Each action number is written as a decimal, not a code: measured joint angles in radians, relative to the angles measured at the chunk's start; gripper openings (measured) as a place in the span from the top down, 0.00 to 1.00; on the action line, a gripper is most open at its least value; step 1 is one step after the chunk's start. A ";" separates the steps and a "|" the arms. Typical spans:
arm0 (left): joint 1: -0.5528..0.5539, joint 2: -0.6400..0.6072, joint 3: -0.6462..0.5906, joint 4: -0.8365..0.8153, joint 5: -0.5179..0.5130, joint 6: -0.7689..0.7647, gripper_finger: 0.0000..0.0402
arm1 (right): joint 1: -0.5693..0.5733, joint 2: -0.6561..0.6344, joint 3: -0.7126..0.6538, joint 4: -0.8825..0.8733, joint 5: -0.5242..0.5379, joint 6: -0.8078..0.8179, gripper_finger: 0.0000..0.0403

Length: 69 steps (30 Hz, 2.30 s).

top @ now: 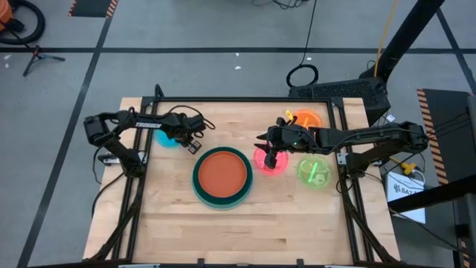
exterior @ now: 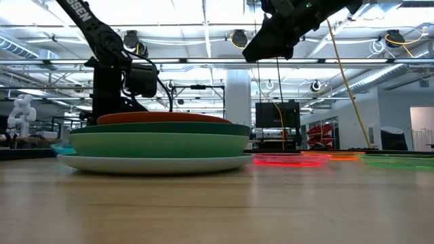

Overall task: Stack plastic plates
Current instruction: Stack the light blue plate on top of the orange plate

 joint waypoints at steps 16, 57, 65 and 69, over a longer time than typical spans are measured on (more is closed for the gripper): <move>-0.160 -0.007 0.065 -0.217 -0.153 -0.061 0.98 | 0.000 0.000 0.000 0.000 0.000 0.000 0.68; -0.910 0.027 0.583 -0.207 -0.107 0.119 0.99 | 0.000 0.000 0.000 -0.045 -0.002 0.011 0.68; -0.917 0.132 0.583 -0.176 -0.113 0.121 0.98 | 0.002 0.000 0.000 -0.056 -0.003 0.028 0.68; -0.910 0.176 0.583 -0.167 -0.116 0.121 0.95 | 0.010 0.000 0.000 -0.053 -0.002 0.034 0.68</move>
